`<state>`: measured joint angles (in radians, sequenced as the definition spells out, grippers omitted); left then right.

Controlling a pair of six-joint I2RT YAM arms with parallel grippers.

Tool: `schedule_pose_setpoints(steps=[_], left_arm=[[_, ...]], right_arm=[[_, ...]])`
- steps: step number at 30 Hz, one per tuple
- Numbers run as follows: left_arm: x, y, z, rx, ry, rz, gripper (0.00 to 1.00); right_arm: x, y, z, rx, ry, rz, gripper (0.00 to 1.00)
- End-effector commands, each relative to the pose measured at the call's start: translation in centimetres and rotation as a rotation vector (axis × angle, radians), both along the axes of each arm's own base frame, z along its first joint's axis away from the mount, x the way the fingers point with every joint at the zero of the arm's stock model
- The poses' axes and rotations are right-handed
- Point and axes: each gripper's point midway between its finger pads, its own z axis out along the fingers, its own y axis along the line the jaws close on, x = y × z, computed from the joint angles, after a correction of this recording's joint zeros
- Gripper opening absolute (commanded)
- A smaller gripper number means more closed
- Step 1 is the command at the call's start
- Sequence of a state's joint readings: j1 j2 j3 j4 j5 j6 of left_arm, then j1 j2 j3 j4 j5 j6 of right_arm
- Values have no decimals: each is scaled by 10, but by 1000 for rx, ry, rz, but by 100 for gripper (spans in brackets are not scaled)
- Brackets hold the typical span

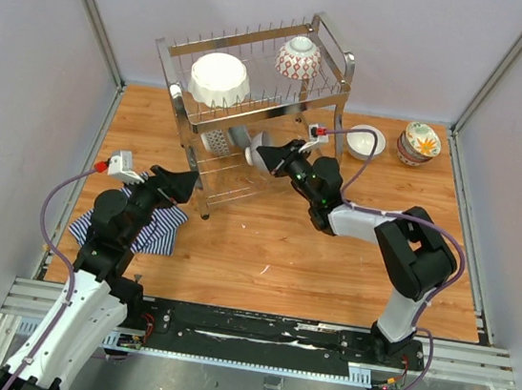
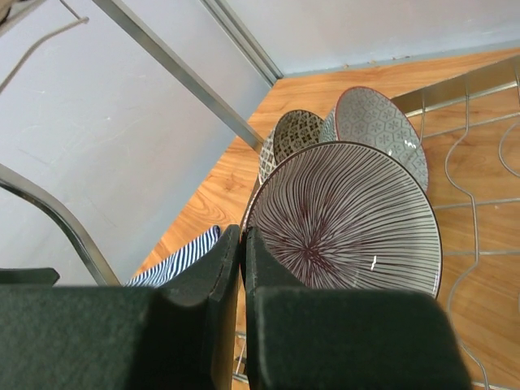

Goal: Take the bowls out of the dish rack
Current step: Place the bowl with the bowl.

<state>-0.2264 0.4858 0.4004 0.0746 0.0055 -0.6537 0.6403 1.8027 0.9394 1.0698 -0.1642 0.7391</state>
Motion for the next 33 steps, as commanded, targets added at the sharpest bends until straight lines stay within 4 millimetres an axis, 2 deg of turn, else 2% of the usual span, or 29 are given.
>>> schedule_pose_setpoints(steps=[1, 4, 7, 9, 20, 26, 33], left_arm=[[-3, 2, 17, 8, -34, 7, 100], [-3, 1, 15, 7, -25, 5, 100], [-4, 0, 15, 6, -18, -1, 100], [-4, 0, 15, 7, -10, -4, 100], [-7, -4, 15, 10, -1, -27, 100], [-7, -6, 14, 6, -2, -41, 100], [-5, -9, 17, 20, -21, -57, 100]], right_arm=[[-11, -11, 37, 36, -95, -29, 1], [-20, -20, 35, -15, -87, -64, 1], [-29, -40, 36, -82, -68, -137, 1], [-36, -55, 33, -131, -52, -175, 1], [-72, -144, 46, -321, -38, -405, 1], [-69, -198, 46, -377, 5, -535, 1], [-46, -247, 35, -403, 75, -630, 1]])
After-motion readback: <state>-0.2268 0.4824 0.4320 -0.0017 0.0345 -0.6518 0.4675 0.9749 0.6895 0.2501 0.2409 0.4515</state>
